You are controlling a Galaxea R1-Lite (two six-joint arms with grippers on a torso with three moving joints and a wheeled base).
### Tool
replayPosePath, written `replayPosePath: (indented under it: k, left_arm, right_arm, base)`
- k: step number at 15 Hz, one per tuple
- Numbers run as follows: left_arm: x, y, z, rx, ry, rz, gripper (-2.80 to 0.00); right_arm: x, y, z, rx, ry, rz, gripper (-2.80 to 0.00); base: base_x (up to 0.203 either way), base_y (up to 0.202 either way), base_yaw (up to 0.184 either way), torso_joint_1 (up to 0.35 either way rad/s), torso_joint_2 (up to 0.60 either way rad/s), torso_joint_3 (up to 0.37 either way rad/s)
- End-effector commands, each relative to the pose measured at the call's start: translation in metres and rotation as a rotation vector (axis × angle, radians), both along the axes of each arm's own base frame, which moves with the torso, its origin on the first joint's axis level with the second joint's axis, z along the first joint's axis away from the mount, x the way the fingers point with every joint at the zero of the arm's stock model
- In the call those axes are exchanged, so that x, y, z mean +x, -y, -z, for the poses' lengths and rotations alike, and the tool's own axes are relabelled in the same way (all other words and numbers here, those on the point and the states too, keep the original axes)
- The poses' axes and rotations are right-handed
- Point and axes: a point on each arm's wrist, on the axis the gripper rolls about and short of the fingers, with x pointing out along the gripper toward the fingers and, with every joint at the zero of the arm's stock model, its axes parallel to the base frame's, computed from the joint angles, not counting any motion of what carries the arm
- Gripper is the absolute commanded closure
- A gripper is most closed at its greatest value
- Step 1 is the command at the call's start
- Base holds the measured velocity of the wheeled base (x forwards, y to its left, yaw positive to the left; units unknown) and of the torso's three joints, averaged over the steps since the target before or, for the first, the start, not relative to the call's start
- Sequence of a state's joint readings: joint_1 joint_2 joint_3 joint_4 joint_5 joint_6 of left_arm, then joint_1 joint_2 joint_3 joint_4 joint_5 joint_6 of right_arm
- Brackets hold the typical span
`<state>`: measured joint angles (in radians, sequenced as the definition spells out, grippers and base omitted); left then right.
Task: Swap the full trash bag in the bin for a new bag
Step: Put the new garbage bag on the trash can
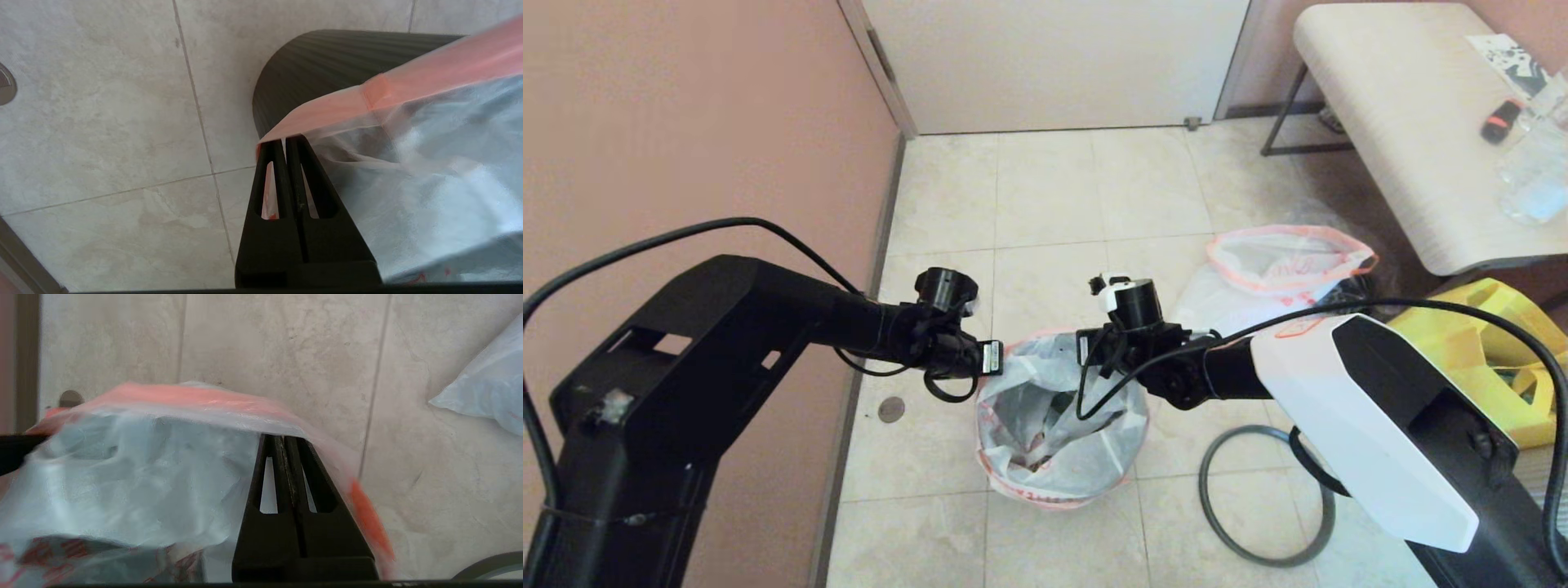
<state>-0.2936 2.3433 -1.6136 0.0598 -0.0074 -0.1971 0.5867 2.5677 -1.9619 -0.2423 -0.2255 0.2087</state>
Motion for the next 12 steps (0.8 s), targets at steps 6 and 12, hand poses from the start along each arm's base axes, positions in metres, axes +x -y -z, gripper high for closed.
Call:
replayPosePath:
  k: [6,12]
  left_arm:
    - [0.006,0.001,0.015,0.005,-0.022,-0.004,0.00]
    - [0.015,-0.014,0.014,0.008,-0.044,-0.042,0.00]
  right_arm:
    - [0.018,0.010,0.019,-0.020,0.093,0.007,0.00]
    - [0.023,0.021,0.023,-0.046,0.059,0.028,0.00]
  base:
    - [0.000,0.000,0.000,0.000,0.00,0.000]
    - [0.000,0.000,0.000,0.000,0.00,0.000]
